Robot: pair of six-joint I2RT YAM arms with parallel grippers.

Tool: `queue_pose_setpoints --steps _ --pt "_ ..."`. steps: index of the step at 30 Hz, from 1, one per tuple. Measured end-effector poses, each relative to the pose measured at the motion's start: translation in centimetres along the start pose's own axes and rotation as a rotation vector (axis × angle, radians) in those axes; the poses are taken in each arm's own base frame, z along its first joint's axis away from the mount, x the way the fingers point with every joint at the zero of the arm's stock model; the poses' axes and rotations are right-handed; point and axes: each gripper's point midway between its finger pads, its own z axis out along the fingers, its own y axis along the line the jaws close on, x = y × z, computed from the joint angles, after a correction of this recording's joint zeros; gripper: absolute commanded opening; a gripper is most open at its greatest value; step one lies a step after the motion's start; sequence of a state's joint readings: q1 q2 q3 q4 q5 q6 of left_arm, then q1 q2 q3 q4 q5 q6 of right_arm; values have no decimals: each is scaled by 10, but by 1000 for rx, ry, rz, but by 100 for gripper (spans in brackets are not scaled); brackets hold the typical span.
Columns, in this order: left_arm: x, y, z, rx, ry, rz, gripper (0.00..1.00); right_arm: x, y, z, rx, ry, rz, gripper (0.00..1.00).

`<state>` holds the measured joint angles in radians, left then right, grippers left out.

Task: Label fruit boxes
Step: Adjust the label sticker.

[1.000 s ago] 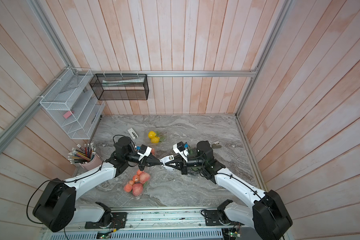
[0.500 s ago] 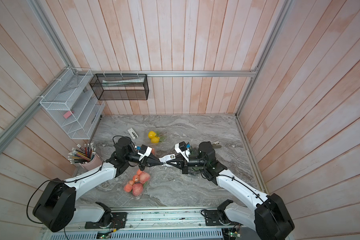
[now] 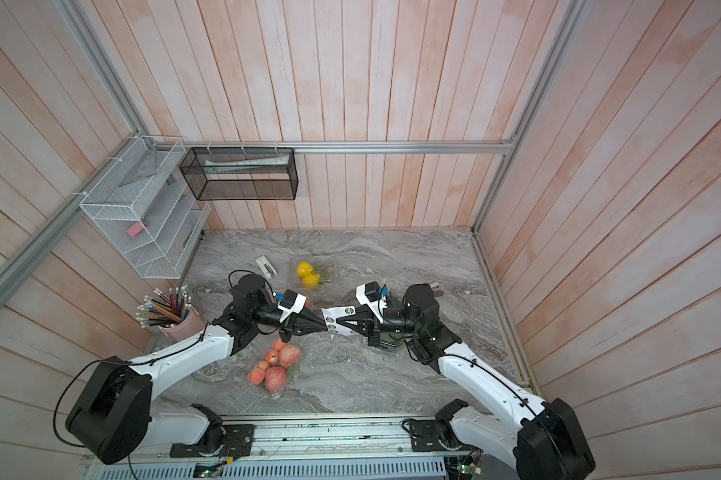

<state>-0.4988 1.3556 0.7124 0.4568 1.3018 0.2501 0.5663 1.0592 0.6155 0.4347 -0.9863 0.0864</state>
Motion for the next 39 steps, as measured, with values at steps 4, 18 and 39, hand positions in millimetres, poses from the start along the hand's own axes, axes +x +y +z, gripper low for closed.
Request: queue_pose_setpoints --steps 4,18,39 --pt "0 0 0 0 0 0 9 -1 0 0 -2 -5 -1 0" --pt "-2 2 1 -1 -8 -16 0 3 -1 1 -6 -2 16 0" --pt "0 2 2 5 -6 -22 0 9 -4 5 -29 -11 45 0"
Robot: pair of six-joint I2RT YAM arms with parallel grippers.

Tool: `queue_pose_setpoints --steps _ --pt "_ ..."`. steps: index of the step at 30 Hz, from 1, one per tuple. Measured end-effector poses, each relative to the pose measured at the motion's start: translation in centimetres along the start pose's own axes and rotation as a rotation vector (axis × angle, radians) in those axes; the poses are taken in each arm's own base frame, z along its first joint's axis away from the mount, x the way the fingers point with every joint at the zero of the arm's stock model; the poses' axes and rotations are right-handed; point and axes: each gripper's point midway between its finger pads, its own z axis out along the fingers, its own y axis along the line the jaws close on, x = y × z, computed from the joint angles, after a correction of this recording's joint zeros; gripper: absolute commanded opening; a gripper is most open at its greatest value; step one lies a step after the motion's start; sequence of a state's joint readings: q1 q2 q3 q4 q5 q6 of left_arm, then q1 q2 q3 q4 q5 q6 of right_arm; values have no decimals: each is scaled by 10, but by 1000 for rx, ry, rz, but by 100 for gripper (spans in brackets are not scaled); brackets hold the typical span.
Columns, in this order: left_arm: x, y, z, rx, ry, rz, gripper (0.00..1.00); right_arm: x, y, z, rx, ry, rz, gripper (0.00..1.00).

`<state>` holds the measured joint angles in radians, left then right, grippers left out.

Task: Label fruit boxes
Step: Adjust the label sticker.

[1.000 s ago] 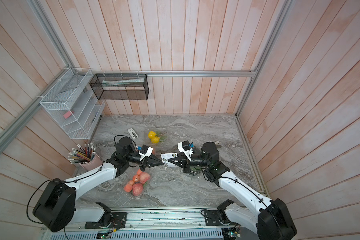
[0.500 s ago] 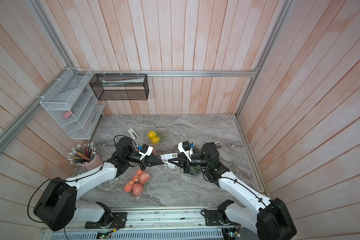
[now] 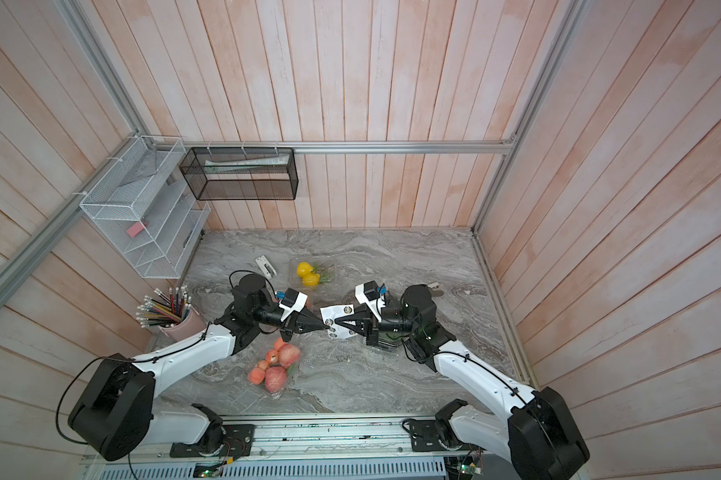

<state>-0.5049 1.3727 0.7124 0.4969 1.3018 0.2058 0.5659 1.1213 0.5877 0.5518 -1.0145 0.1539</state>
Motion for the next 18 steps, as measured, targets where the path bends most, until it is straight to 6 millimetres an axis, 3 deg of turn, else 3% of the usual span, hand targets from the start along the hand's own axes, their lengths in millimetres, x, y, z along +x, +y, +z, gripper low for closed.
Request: queue_pose_setpoints --steps 14,18 --pt "7 6 0 -42 23 -12 0 3 4 -4 6 -10 4 0" --pt "4 8 0 -45 21 1 11 0 5 -5 15 -16 -3 0"
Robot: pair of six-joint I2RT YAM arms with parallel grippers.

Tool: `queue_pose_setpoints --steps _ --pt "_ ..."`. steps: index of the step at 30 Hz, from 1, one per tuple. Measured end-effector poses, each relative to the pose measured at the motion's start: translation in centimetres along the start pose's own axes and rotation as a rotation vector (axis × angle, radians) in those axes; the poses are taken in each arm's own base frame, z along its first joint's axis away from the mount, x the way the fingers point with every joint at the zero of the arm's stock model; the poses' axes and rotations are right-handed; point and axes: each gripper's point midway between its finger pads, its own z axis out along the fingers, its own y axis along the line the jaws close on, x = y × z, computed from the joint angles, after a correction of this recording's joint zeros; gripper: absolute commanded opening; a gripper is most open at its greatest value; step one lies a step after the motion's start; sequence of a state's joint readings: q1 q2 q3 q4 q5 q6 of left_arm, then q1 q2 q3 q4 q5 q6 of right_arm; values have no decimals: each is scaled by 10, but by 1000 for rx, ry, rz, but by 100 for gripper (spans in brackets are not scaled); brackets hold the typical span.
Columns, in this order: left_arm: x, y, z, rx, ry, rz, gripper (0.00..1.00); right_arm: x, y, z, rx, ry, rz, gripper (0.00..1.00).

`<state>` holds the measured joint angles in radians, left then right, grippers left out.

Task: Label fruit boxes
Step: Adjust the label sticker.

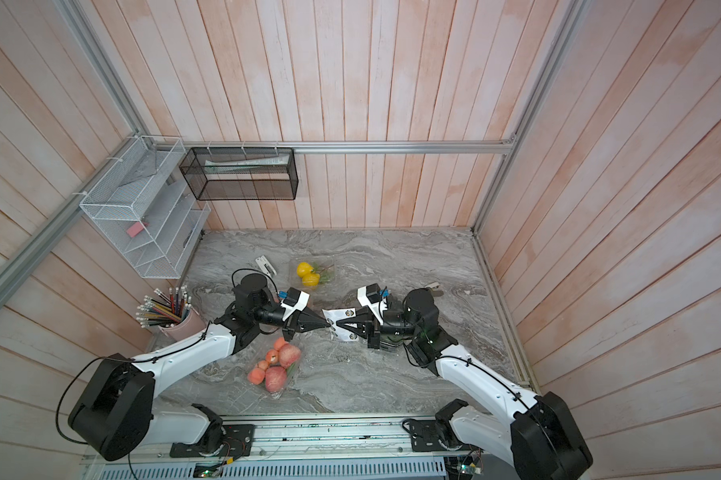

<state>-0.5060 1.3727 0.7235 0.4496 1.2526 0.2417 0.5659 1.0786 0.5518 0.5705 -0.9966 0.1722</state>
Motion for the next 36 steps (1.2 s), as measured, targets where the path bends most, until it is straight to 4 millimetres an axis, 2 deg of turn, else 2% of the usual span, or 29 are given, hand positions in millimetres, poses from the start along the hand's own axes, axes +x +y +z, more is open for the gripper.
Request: queue_pose_setpoints --steps 6,11,16,18,36 --pt "-3 -2 1 11 -7 4 17 -2 1 -2 17 0 -26 0" --pt "-9 -3 1 22 -23 14 17 3 -1 -2 25 16 -19 0" --pt "-13 -3 1 25 -33 19 3 5 -2 -2 30 22 -19 0" --pt "-13 -3 1 27 -34 18 0 5 -2 -2 30 22 -22 0" --pt "-7 -5 3 54 -32 -6 0 13 -10 4 15 31 -10 0"
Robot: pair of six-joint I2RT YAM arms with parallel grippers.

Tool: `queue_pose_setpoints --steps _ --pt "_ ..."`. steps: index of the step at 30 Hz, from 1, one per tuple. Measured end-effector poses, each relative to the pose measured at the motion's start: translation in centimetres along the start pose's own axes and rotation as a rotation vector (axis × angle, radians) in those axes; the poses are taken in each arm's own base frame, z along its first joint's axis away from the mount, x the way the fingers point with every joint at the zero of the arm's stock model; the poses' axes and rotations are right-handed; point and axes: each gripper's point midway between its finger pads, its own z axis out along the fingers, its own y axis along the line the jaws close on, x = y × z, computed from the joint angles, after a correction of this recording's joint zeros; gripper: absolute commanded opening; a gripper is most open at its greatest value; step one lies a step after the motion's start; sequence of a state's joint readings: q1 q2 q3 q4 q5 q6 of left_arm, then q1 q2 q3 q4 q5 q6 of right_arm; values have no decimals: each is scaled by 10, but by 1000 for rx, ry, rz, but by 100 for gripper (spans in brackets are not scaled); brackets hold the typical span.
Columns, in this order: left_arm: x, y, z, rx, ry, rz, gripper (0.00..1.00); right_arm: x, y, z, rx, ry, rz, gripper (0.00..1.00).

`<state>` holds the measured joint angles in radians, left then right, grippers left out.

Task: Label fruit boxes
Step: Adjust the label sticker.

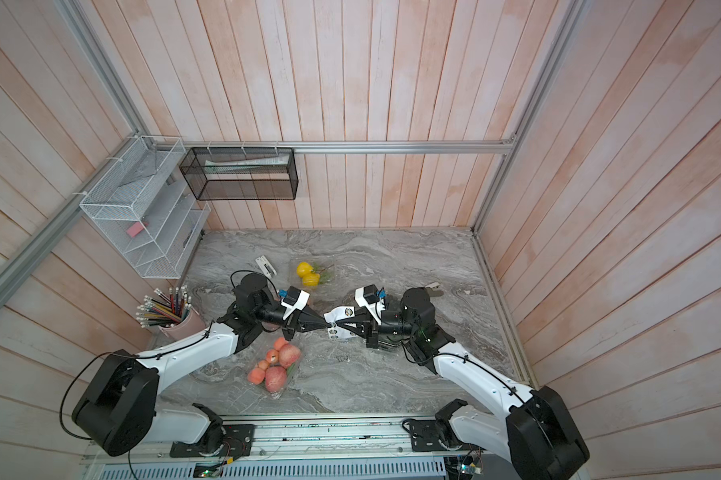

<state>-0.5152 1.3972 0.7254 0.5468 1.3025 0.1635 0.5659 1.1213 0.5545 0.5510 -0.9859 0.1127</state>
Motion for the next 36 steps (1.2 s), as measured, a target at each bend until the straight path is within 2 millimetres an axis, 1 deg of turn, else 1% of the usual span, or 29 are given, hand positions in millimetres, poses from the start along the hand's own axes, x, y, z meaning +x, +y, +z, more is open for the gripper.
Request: queue_pose_setpoints --steps 5,11,16,22,32,33,36 --pt "0 0 0 0 -1 4 10 -2 0 0 1 -6 -5 0" --pt "1 1 1 -6 4 5 15 -11 1 -6 14 -28 -24 0" --pt "5 2 1 -17 15 1 15 -20 1 -12 28 -51 -52 0" --pt "6 2 1 -18 16 1 15 -25 2 -12 22 -70 -55 0" --pt "2 3 2 -16 5 4 14 -24 1 -9 -2 -75 -27 0" --pt "2 3 2 -15 4 4 13 -24 1 -9 -4 -76 -27 0" --pt "2 3 3 -16 5 -3 3 -24 2 -8 -8 -77 -23 0"
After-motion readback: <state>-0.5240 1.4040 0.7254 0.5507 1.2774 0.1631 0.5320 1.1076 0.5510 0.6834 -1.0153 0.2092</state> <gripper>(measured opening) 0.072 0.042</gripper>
